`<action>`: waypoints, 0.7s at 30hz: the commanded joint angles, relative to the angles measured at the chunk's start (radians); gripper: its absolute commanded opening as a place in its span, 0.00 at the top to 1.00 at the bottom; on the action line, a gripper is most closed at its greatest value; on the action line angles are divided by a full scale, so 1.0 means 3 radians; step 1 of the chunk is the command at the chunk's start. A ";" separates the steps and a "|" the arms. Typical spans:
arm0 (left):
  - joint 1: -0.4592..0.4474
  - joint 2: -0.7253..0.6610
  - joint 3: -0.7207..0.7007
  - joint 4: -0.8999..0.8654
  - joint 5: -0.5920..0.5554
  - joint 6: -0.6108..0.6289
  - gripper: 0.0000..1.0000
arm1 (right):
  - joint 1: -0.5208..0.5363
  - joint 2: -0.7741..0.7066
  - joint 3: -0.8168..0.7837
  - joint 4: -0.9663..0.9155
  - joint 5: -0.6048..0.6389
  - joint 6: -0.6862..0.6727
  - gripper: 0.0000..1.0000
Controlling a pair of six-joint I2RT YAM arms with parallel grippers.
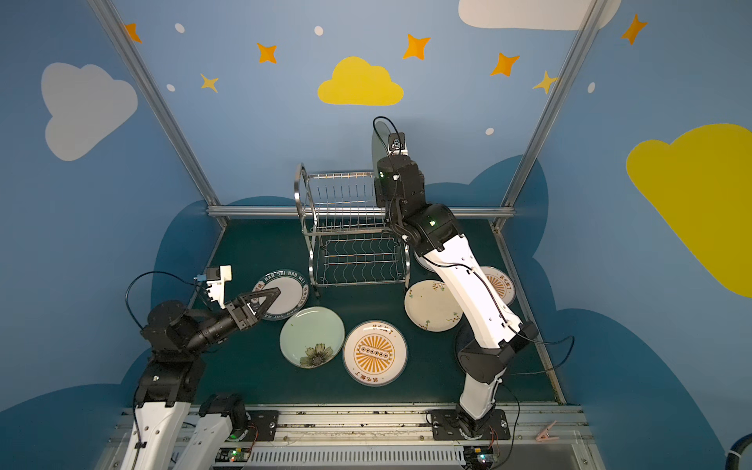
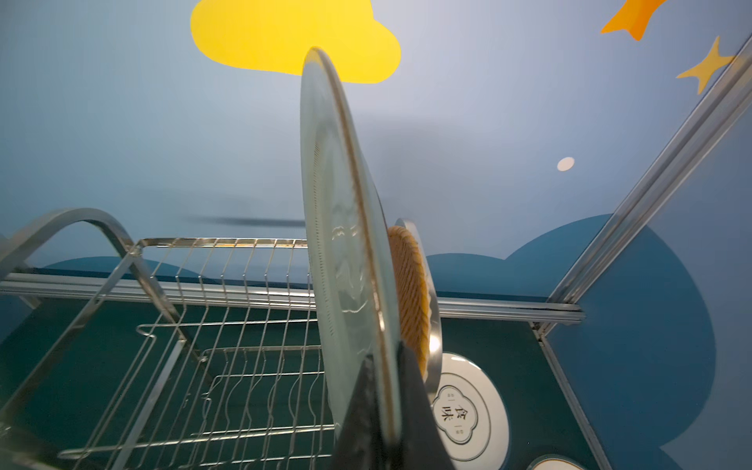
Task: Load plates into a dish rack
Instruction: Place the plate on the dish rack.
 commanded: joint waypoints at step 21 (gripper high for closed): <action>0.0082 0.0033 -0.0027 0.0055 0.0001 0.0039 0.00 | -0.0088 0.0158 0.0083 0.0326 0.0342 0.0101 1.00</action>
